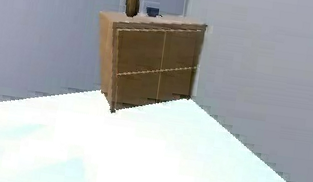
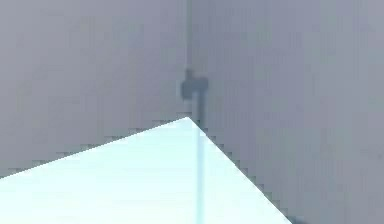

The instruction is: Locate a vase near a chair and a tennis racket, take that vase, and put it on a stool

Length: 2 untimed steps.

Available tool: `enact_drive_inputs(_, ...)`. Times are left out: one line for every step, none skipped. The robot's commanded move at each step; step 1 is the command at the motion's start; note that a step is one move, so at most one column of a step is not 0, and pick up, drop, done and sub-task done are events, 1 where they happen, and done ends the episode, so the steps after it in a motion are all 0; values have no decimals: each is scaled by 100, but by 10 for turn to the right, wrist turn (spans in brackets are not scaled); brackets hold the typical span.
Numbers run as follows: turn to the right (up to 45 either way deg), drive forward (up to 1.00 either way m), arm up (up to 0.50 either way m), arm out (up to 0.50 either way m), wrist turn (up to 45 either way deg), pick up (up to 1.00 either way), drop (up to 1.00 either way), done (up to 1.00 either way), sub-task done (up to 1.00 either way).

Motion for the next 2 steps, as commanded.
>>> enact_drive_inputs(-450,0,0,0,0,0,0,0,0)
enact_drive_inputs(-450,0,0,0,0,0,0,0,0)
